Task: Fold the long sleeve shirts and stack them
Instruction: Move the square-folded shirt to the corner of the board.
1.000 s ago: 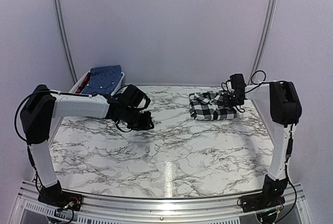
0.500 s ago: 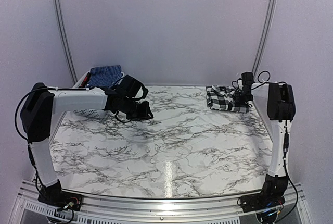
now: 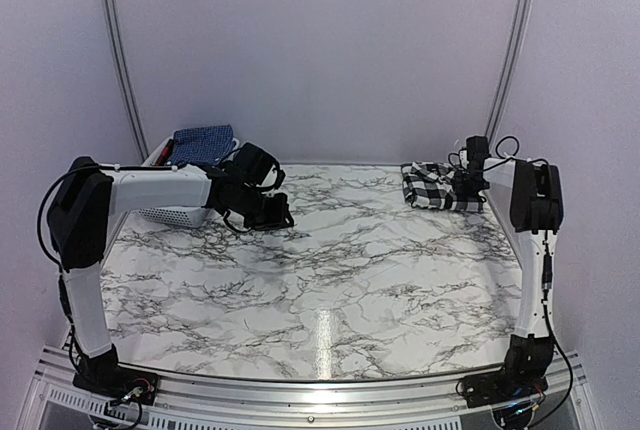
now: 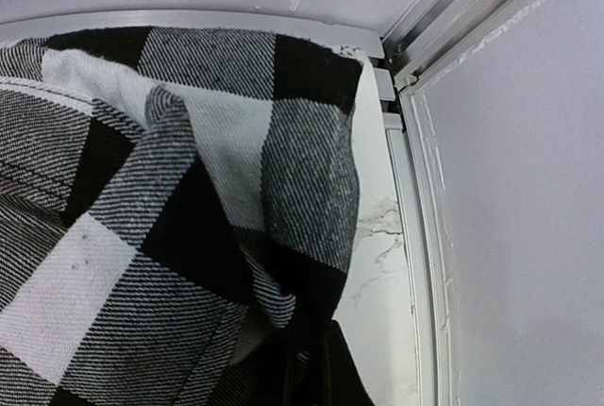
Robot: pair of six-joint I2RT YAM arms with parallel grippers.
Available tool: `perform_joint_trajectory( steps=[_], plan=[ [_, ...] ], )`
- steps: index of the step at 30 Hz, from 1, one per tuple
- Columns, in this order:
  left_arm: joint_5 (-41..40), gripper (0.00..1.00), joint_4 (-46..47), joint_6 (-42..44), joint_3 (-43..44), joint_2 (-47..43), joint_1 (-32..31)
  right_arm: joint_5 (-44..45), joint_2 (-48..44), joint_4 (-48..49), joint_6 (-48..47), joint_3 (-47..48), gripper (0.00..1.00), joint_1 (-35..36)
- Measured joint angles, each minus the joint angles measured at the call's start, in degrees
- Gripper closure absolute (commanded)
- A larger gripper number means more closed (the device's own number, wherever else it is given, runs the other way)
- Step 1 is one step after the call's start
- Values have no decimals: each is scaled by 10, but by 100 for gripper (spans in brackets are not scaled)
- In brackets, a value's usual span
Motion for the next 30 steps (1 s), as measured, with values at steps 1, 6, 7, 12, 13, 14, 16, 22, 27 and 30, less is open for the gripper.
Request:
perform_joint_trajectory(
  steps=[1, 6, 7, 12, 13, 14, 16, 22, 27, 30],
  plan=[
    [0, 83, 0, 0, 1, 1, 0, 3, 0, 0, 0, 0, 90, 0],
    [0, 83, -4, 1, 4, 2, 1, 18, 0, 0, 2, 0, 72, 0],
    [0, 82, -5, 2, 5, 2, 2, 22, 0, 0, 1, 0, 67, 0],
    [0, 82, -7, 3, 13, 8, 2, 44, 0, 5, 4, -1, 34, 0],
    [0, 82, -7, 4, 14, 8, 2, 52, -1, 7, 4, -2, 27, 0],
    [0, 82, -7, 4, 15, 9, 2, 59, -3, 9, 4, -4, 20, 0],
    [0, 82, -8, 6, 19, 9, 2, 73, -12, 21, 6, -19, 9, 1],
    [0, 82, -9, 9, 30, 10, 2, 116, -73, 63, 12, -101, 2, 13],
    [-3, 81, -9, 11, 31, 10, 4, 143, -146, 119, 18, -185, 1, 53],
    [-7, 77, -9, 11, 31, 10, 7, 147, -196, 156, 31, -243, 1, 91]
  ],
)
